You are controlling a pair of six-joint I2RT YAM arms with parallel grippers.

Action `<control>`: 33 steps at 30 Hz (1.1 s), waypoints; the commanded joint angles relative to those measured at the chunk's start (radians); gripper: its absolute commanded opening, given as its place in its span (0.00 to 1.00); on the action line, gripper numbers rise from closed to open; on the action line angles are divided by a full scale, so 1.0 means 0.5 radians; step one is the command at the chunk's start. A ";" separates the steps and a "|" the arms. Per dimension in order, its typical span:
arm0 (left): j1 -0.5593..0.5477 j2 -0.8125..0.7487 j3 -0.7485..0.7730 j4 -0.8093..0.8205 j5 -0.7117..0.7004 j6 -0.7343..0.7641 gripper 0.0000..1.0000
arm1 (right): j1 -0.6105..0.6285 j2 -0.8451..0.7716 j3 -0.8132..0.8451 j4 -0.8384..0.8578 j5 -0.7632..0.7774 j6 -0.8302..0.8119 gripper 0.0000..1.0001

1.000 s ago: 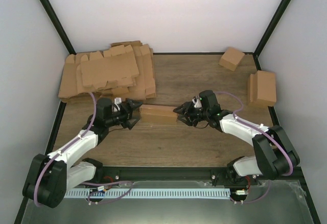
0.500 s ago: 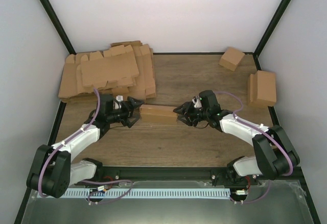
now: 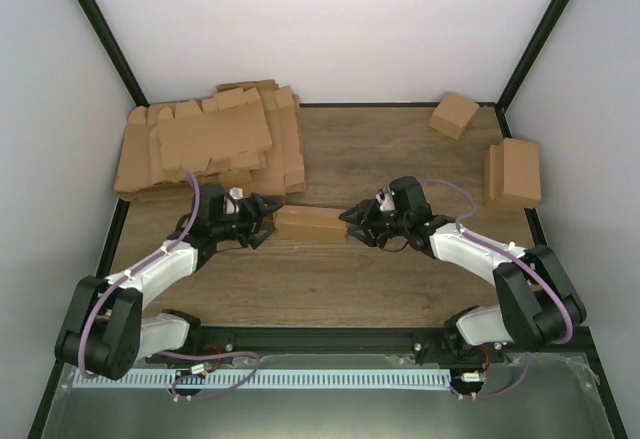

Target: Fold the paper box

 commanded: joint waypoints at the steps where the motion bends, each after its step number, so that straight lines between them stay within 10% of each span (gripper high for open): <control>1: 0.013 0.026 0.009 0.096 0.022 0.013 0.78 | 0.010 0.024 0.051 -0.053 0.005 -0.029 0.48; 20: 0.011 0.104 -0.055 0.142 -0.037 -0.026 0.69 | 0.011 0.026 0.054 -0.053 0.005 -0.029 0.48; 33: 0.011 0.086 -0.102 0.128 -0.081 -0.056 0.41 | 0.012 0.055 0.051 -0.039 0.015 -0.032 0.47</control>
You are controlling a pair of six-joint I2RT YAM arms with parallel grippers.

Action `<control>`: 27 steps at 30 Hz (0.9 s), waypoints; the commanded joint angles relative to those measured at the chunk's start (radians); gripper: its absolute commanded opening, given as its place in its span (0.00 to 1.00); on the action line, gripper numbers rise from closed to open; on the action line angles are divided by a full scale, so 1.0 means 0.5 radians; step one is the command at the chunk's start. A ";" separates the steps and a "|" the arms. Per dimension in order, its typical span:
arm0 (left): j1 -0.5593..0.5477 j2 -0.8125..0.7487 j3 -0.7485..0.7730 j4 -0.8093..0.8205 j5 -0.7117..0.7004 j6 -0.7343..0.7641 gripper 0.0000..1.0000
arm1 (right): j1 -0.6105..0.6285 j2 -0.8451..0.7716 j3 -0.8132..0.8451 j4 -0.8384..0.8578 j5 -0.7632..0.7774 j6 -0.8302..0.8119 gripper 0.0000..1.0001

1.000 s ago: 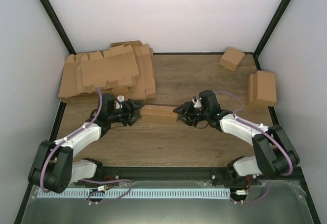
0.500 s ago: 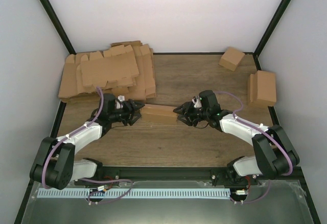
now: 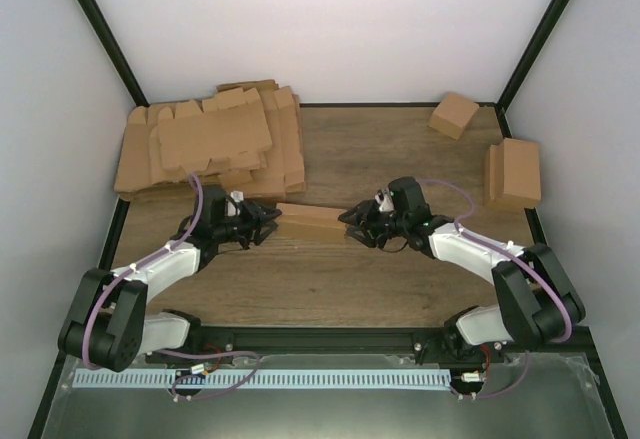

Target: Fold the paper box

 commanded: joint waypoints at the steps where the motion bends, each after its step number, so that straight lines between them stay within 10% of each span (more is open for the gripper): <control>1: 0.010 -0.003 -0.051 0.000 -0.059 0.000 0.40 | 0.012 0.049 0.049 -0.040 0.017 -0.031 0.47; 27: 0.003 0.069 -0.110 0.034 -0.051 0.034 0.23 | 0.009 0.191 -0.039 0.041 0.031 -0.074 0.32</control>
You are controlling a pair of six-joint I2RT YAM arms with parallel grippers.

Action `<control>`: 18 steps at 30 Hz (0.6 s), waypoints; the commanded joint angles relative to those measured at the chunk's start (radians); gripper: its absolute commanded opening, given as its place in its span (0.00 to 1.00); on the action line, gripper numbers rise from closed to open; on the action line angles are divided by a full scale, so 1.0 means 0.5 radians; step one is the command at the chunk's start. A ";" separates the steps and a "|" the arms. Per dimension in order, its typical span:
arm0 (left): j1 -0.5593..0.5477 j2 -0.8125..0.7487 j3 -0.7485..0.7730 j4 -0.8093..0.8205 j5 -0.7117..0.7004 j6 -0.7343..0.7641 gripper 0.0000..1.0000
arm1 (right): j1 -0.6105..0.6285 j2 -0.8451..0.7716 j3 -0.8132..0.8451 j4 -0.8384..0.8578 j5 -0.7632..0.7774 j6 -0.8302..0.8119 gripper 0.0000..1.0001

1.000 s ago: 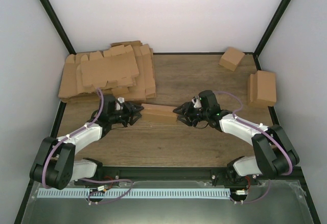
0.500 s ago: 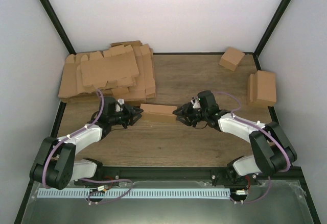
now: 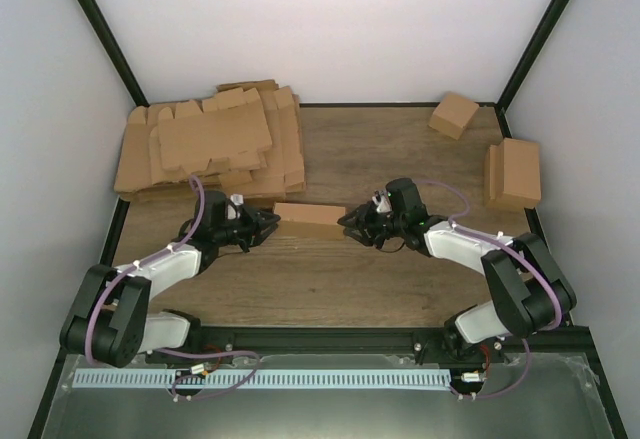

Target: Fold the paper box

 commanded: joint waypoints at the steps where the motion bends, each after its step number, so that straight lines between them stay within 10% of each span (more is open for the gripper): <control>1: 0.003 0.017 -0.031 -0.081 -0.046 0.026 0.23 | 0.008 0.041 -0.019 -0.089 0.059 -0.039 0.33; 11: 0.031 -0.234 0.344 -0.719 -0.183 0.418 0.58 | -0.003 -0.190 0.125 -0.272 0.125 -0.333 0.59; 18: 0.101 -0.205 0.647 -1.016 -0.026 0.802 0.46 | -0.025 -0.331 0.208 -0.354 0.077 -0.565 0.57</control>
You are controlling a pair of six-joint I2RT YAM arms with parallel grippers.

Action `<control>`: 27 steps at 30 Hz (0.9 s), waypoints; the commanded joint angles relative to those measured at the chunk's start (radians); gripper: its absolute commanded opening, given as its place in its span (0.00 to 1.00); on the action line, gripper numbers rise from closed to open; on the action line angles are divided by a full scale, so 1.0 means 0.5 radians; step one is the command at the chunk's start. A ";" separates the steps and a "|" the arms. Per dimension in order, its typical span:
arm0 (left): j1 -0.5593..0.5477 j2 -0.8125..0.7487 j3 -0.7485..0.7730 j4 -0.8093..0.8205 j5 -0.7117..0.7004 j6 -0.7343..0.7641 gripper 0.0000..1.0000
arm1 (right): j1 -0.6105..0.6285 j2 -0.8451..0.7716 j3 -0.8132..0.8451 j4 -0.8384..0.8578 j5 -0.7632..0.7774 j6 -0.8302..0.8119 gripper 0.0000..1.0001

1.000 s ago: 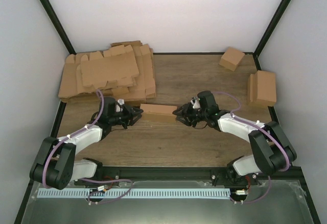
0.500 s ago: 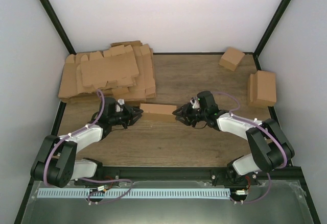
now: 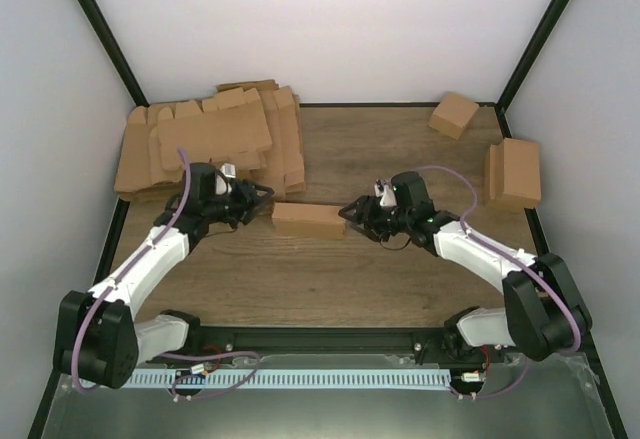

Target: Fold the paper box

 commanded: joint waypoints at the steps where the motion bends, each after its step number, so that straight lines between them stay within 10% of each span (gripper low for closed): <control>1: 0.036 0.062 0.190 -0.259 0.138 0.384 0.41 | -0.017 -0.118 0.128 -0.021 -0.041 -0.221 0.54; 4: 0.037 0.209 0.310 -0.279 0.297 0.533 0.06 | -0.020 -0.090 0.196 0.076 -0.167 -0.303 0.43; 8: 0.032 0.398 0.374 -0.210 0.494 0.634 0.04 | -0.018 0.055 0.287 0.170 -0.321 -0.369 0.02; 27: 0.012 0.818 0.077 0.433 0.673 0.733 0.04 | -0.040 0.640 0.133 0.766 -0.474 -0.353 0.01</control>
